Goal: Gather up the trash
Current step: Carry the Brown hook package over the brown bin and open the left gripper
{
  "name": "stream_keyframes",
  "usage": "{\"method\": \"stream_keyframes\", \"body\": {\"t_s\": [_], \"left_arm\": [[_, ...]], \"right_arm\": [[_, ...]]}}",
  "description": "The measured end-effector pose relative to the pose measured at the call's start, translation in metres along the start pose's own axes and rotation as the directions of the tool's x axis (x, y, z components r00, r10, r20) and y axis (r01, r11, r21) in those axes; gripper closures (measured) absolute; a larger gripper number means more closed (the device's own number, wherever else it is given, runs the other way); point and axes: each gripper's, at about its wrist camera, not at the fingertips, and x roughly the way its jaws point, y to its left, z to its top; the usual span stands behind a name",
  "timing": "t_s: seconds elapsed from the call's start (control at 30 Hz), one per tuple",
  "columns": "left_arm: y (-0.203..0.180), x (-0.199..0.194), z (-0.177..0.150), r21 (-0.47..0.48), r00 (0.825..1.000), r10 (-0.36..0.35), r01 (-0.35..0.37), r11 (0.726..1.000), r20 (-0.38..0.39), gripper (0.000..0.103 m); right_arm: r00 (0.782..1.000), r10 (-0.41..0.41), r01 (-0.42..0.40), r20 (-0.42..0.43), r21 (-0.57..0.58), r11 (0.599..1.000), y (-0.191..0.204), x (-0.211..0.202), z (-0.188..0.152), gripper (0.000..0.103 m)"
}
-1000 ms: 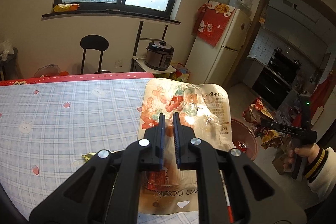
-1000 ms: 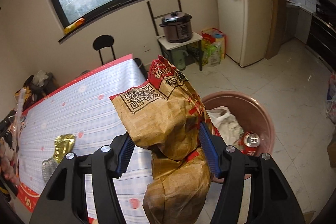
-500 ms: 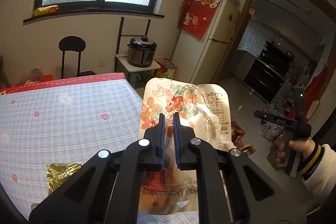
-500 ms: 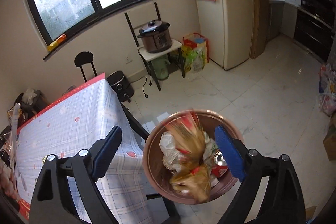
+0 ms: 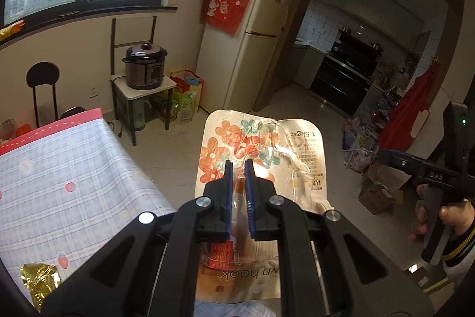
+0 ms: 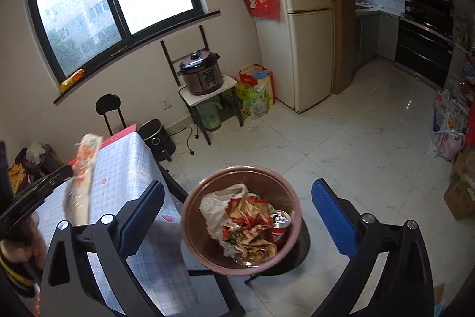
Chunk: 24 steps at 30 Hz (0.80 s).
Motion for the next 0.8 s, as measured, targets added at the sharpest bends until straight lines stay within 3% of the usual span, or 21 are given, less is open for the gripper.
{"method": "stream_keyframes", "body": {"t_s": [0.13,0.2,0.3,0.47,0.6,0.8], "left_arm": [[-0.032,0.046,0.011,0.050,0.998,-0.060,0.061,0.997,-0.012,0.087],[-0.044,0.062,0.017,0.068,0.997,-0.080,0.080,0.995,0.005,0.032],[-0.051,0.063,0.024,0.065,0.993,-0.116,0.115,0.991,0.020,0.030],[-0.043,0.032,0.030,0.090,0.995,-0.065,0.058,0.994,0.072,0.017],[-0.014,-0.008,0.029,0.077,0.992,0.050,-0.059,0.995,0.115,0.017],[0.069,-0.086,0.000,-0.031,0.968,0.227,-0.225,0.974,0.106,0.017]], "right_arm": [[0.999,-0.032,0.031,0.006,0.030,0.999,-0.026,-0.017,-0.008,0.005],[0.999,-0.047,0.047,0.009,0.059,0.997,-0.037,-0.023,-0.012,0.005],[0.997,-0.074,0.073,0.009,0.093,0.993,-0.050,-0.032,-0.018,0.005],[0.999,-0.046,0.044,0.015,0.137,0.990,-0.050,-0.033,-0.025,0.005],[1.000,-0.009,0.008,0.013,0.102,0.995,-0.028,-0.028,-0.026,0.005],[0.997,0.080,-0.080,0.012,0.041,0.996,0.031,-0.013,-0.029,0.005]]}}
